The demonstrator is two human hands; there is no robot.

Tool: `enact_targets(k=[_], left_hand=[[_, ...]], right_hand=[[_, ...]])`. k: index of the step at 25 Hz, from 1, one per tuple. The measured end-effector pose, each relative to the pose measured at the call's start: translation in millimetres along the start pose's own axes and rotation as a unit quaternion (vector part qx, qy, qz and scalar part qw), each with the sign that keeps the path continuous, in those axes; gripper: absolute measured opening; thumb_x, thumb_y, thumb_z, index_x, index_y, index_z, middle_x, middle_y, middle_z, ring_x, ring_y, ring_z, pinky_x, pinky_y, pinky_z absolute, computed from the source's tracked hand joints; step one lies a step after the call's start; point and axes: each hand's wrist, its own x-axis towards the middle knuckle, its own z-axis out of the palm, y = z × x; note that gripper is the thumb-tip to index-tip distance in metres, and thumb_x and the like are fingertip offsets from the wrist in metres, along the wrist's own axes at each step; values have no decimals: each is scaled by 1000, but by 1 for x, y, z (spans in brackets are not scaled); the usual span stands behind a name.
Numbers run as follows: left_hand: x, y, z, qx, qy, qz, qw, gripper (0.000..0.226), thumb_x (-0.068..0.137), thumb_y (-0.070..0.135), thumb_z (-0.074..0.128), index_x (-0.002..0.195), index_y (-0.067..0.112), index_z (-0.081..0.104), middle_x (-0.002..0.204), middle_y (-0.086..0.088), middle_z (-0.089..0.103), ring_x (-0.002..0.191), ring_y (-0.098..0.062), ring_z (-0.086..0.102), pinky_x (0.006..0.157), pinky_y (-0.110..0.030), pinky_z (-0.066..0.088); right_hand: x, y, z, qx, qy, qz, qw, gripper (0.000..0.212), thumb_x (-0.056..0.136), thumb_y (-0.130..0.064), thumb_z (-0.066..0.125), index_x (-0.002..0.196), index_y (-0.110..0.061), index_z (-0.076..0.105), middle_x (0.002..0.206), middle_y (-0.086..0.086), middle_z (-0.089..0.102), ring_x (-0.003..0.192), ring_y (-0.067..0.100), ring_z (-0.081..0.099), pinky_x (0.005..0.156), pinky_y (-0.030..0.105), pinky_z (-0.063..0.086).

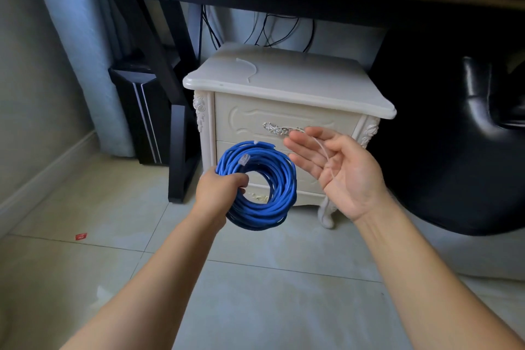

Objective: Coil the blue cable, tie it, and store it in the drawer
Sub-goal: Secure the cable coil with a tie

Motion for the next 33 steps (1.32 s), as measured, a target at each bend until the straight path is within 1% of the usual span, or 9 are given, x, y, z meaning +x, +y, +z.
enact_targets(k=[4, 6, 9, 11, 14, 20, 23, 27, 33], left_hand=[[-17, -3, -10, -31, 11, -6, 999, 13, 73, 0, 64, 81, 10, 60, 61, -7, 57, 57, -22, 53, 57, -30, 43], [-26, -4, -13, -31, 9, -3, 999, 13, 73, 0, 63, 79, 10, 59, 61, -7, 56, 56, -22, 53, 57, -30, 44], [-40, -5, -13, -21, 9, 7, 1000, 12, 73, 0, 63, 75, 11, 58, 62, -8, 56, 57, -22, 53, 59, -31, 45], [-50, -6, -10, -17, 4, 10, 1000, 13, 73, 0, 64, 75, 11, 58, 63, -7, 56, 56, -21, 53, 59, -31, 45], [-63, -6, -5, -10, -3, 14, 1000, 14, 74, 0, 64, 73, 12, 56, 63, -6, 54, 58, -21, 51, 58, -30, 44], [-73, -6, -8, -8, -8, 13, 1000, 15, 75, 0, 63, 77, 12, 57, 66, -6, 54, 64, -22, 52, 60, -31, 43], [-74, -4, -9, -10, -6, 14, 1000, 14, 75, 0, 64, 79, 12, 57, 65, -5, 54, 64, -23, 52, 61, -32, 44], [-75, -4, -11, -14, -8, 20, 1000, 15, 74, 0, 64, 79, 12, 57, 64, -5, 54, 63, -23, 52, 60, -31, 45], [-71, -5, -12, -21, -7, 18, 1000, 14, 73, -1, 63, 78, 12, 58, 65, -6, 54, 64, -22, 52, 62, -33, 45]], right_hand=[[-37, 11, -4, -5, -2, 10, 1000, 37, 87, 8, 29, 95, -2, 63, 100, 18, 74, 100, 30, 72, 84, 35, 59], [-54, 19, -7, -13, -12, 10, 1000, 32, 85, 14, 38, 100, -1, 62, 102, 17, 74, 101, 29, 72, 82, 33, 59], [-65, 30, -5, -103, 14, -30, 994, 15, 90, 2, 55, 101, -3, 63, 97, 14, 76, 96, 27, 73, 78, 29, 59], [-66, 34, -4, -226, 67, -97, 967, 10, 96, -5, 56, 97, -8, 66, 83, 8, 77, 83, 22, 75, 70, 25, 58], [-64, 37, -5, -351, 124, -176, 911, 20, 96, -6, 59, 87, -22, 69, 69, -1, 69, 62, 10, 65, 60, 21, 54], [-65, 35, -8, -446, 148, -254, 846, 22, 92, -7, 65, 80, -25, 64, 84, 8, 62, 58, 10, 66, 58, 26, 57], [-66, 39, -5, -442, 150, -231, 854, 20, 91, -9, 66, 77, -22, 62, 83, 12, 67, 59, 12, 68, 63, 29, 58], [-68, 46, 4, -430, 135, -183, 874, 11, 92, -9, 65, 82, -13, 63, 71, 9, 72, 60, 11, 70, 61, 18, 53], [-68, 52, 13, -418, 109, -179, 884, 6, 92, -6, 65, 88, -10, 63, 72, -2, 68, 65, 14, 72, 62, 26, 58]])
